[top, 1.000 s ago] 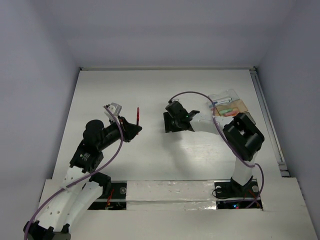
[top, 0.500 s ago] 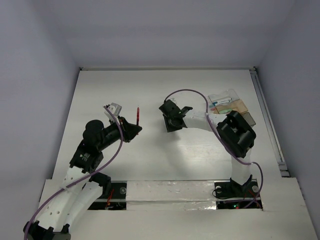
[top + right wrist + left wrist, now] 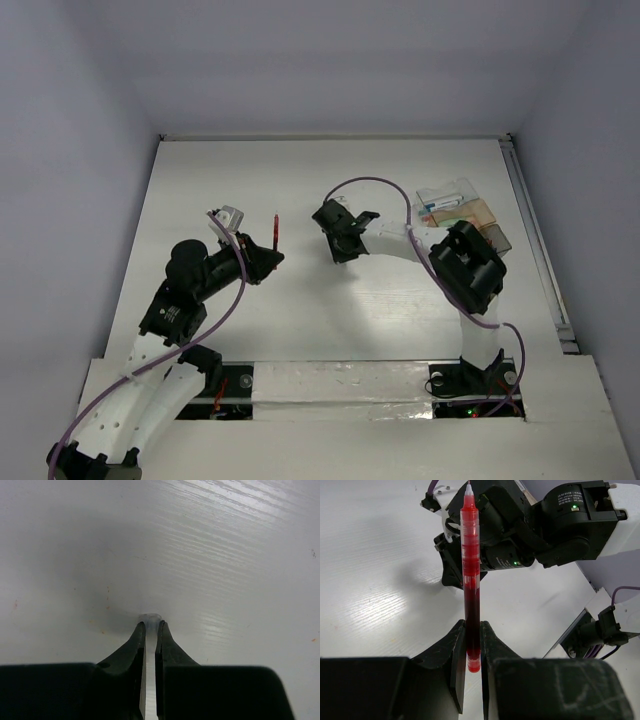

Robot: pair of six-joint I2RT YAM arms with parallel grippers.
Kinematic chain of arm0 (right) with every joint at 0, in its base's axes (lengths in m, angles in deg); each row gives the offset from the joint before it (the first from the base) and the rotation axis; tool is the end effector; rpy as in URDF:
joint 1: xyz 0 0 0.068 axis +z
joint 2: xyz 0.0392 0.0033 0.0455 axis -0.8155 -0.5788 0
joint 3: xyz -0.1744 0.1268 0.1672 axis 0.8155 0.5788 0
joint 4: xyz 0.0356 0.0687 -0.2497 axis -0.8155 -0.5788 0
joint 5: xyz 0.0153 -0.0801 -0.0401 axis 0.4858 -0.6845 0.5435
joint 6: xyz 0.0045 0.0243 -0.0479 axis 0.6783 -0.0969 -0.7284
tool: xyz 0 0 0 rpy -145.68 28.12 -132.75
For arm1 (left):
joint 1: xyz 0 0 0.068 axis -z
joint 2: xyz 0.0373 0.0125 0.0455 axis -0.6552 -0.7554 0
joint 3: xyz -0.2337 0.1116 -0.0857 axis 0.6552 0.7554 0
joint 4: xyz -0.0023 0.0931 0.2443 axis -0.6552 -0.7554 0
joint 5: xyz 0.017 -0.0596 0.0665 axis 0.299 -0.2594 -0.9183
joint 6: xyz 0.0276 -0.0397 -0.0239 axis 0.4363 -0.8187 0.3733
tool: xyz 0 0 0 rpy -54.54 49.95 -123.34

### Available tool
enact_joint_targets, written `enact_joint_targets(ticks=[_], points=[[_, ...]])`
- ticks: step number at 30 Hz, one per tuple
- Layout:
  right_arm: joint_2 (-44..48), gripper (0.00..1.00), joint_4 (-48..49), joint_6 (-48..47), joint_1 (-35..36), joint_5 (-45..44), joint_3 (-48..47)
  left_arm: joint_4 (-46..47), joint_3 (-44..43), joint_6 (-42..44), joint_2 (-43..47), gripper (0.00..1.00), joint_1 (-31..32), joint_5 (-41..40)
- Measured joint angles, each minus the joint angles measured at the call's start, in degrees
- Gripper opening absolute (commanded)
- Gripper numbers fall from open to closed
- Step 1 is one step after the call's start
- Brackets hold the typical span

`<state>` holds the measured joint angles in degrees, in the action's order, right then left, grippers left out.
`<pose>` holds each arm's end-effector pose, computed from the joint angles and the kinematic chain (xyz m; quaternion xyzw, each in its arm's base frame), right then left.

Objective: Sort the stationery into containers
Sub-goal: Close the pen cap on the pen.

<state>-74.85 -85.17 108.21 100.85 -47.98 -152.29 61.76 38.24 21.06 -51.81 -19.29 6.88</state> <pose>0.2916 0.2882 0.1680 -0.1505 0.9525 -0.0019 0.2648 0.1318 -0.0694 0.3101 0.1547 0.7176 -0.3979 0.5503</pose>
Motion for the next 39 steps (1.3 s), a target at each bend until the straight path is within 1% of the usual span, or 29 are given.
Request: enact_joint_targets(ticks=[3, 5, 7, 9, 10, 14, 18, 23, 28, 34, 39], points=[[1.68, 0.0, 2.16, 0.02, 0.0, 0.61, 2.54, 0.0, 0.0, 0.0, 0.0, 0.0, 0.0, 0.0], [4.04, 0.0, 4.35, 0.02, 0.0, 1.77, 5.81, 0.0, 0.0, 0.0, -0.09, 0.0, -0.02, 0.02], [7.65, 0.0, 6.16, 0.15, 0.0, 3.06, 9.77, 0.0, 0.0, 0.0, -0.42, 0.0, -0.02, 0.0], [12.48, 0.0, 10.4, 1.07, -0.04, 5.18, 14.23, 0.02, 0.0, 0.0, -0.79, 0.0, -0.02, 0.09], [15.41, 0.0, 11.63, 1.27, -0.04, 5.6, 14.99, 0.02, 0.0, 0.0, -0.92, 0.0, 0.0, 0.2], [25.62, 0.0, 24.37, 4.17, -0.04, 9.07, 18.34, 0.11, 0.0, -0.02, -2.19, 0.0, -0.02, 1.4], [31.06, 0.0, 38.71, 7.76, -0.04, 10.62, 19.78, 0.22, 0.0, -0.02, -2.99, 0.0, -0.02, 3.06], [32.5, 0.0, 54.69, 12.48, 0.13, 11.69, 22.25, 0.26, 0.0, -0.04, -3.3, 0.0, -0.02, 4.17], [32.0, 0.0, 63.36, 15.04, 1.57, 13.14, 22.47, 0.57, 0.0, -0.04, -3.3, 0.0, -0.02, 4.7], [30.21, 0.0, 68.61, 16.26, 3.8, 15.26, 22.47, 0.66, 0.0, -0.04, -3.32, 0.0, -0.02, 4.76], [28.63, 0.0, 69.55, 16.76, 4.85, 16.06, 22.47, 0.66, 0.0, -0.04, -3.34, 0.0, -0.02, 4.83]])
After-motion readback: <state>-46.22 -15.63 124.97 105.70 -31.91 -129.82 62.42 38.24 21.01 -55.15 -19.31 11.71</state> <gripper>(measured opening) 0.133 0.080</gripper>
